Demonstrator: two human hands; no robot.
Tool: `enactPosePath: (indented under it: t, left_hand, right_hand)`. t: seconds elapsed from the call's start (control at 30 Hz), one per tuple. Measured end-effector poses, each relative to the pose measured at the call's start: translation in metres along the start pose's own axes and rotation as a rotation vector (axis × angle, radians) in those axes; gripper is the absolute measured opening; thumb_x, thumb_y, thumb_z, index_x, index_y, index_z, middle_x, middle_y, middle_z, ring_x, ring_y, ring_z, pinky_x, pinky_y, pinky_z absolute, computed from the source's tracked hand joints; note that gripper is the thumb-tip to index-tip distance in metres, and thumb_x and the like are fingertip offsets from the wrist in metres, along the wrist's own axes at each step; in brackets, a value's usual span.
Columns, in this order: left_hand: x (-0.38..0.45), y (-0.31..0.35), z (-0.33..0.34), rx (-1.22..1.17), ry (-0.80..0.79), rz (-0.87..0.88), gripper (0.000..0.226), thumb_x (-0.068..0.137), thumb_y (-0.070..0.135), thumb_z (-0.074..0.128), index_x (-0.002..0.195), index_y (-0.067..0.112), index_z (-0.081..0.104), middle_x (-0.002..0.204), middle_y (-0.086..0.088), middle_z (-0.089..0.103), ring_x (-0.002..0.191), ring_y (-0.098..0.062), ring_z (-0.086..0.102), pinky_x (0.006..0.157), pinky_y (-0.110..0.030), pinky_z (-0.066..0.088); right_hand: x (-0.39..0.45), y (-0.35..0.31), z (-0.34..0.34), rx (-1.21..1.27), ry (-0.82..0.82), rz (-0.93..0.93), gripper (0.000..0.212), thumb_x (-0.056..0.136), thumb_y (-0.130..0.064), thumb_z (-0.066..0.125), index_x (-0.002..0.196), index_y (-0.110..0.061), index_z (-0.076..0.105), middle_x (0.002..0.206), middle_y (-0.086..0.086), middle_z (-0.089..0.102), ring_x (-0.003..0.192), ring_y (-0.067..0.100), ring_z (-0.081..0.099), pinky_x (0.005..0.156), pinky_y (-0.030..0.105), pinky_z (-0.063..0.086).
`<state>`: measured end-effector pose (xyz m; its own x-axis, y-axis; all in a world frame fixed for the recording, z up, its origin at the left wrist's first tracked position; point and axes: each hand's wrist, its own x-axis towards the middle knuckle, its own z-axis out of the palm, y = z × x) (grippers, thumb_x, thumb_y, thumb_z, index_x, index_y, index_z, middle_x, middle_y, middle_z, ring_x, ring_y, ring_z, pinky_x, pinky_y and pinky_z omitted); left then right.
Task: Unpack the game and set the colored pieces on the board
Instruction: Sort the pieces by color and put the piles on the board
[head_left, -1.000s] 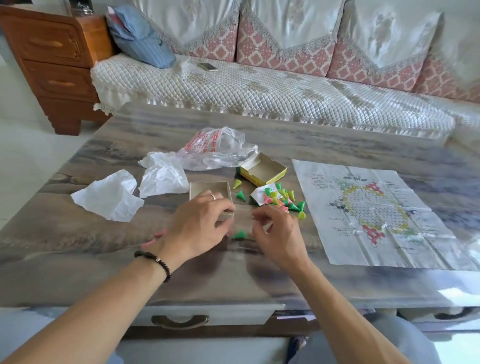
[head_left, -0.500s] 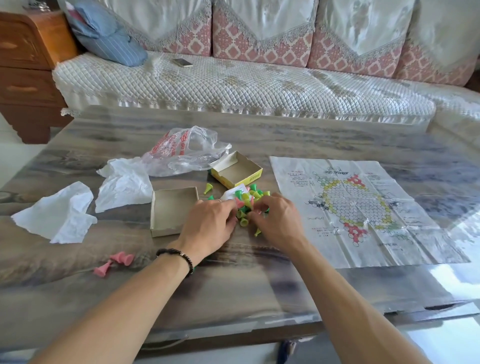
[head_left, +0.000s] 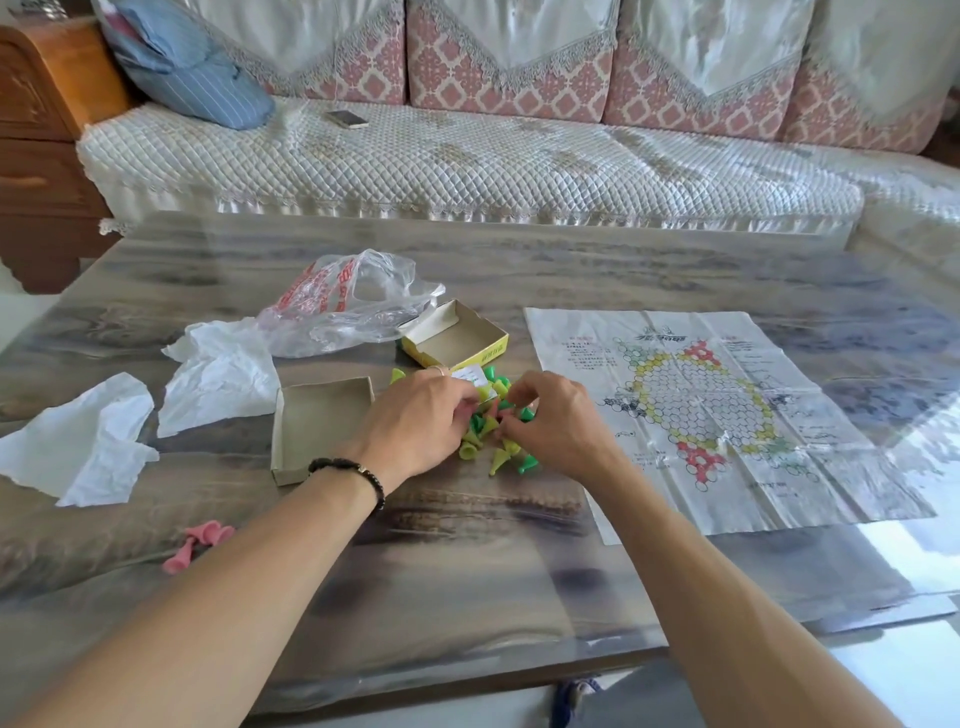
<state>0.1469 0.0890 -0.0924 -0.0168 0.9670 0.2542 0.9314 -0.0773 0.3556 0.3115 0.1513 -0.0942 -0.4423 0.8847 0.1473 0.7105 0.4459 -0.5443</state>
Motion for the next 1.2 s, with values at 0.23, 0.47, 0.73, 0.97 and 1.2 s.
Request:
enactPosePath:
  t: [0.23,0.47,0.73,0.97,1.2]
  left_hand:
    - [0.006,-0.002,-0.003,0.107,-0.057,0.054,0.014,0.095,0.022,0.051,0.099,0.017,0.063,0.094,-0.005,0.062,0.087,-0.029,0.061,0.061,-0.034,0.041]
    - [0.014,-0.006,-0.007,0.126,-0.172,0.032,0.008,0.091,0.019,0.058,0.099,0.017,0.06,0.101,-0.004,0.063,0.095,-0.026,0.059,0.076,-0.038,0.049]
    - [0.009,-0.009,-0.007,0.133,-0.146,0.06,0.008,0.093,0.018,0.055,0.097,0.017,0.063,0.094,0.004,0.043,0.093,-0.02,0.055,0.066,-0.027,0.032]
    - [0.014,-0.006,-0.009,0.17,-0.196,0.053,0.008,0.089,0.016,0.059,0.095,0.02,0.061,0.098,-0.002,0.064,0.094,-0.023,0.059,0.064,-0.03,0.039]
    - [0.022,-0.006,-0.006,0.167,-0.192,0.065,0.012,0.09,0.024,0.06,0.097,0.027,0.068,0.098,-0.001,0.068,0.093,-0.024,0.062,0.065,-0.031,0.043]
  right_hand:
    - [0.009,-0.003,-0.006,-0.092,-0.158,-0.047,0.022,0.08,-0.026,0.065,0.101,-0.02,0.069,0.087,0.0,0.071,0.085,0.021,0.063,0.076,0.037,0.053]
    - [0.02,-0.007,-0.007,-0.142,-0.248,-0.066,0.01,0.079,-0.027,0.07,0.083,-0.022,0.062,0.084,-0.002,0.068,0.082,0.019,0.061,0.073,0.036,0.053]
    - [0.021,-0.007,-0.011,-0.168,-0.311,-0.117,0.012,0.083,-0.03,0.069,0.09,-0.02,0.07,0.081,-0.002,0.066,0.078,0.017,0.06,0.071,0.033,0.051]
    - [0.017,-0.006,-0.009,-0.222,-0.29,-0.192,0.011,0.085,-0.027,0.065,0.094,-0.024,0.071,0.084,0.0,0.068,0.08,0.021,0.062,0.069,0.036,0.052]
    - [0.012,-0.001,-0.01,-0.152,-0.236,-0.203,0.017,0.089,-0.027,0.064,0.08,-0.018,0.074,0.061,-0.003,0.059,0.057,0.014,0.048,0.053,0.026,0.035]
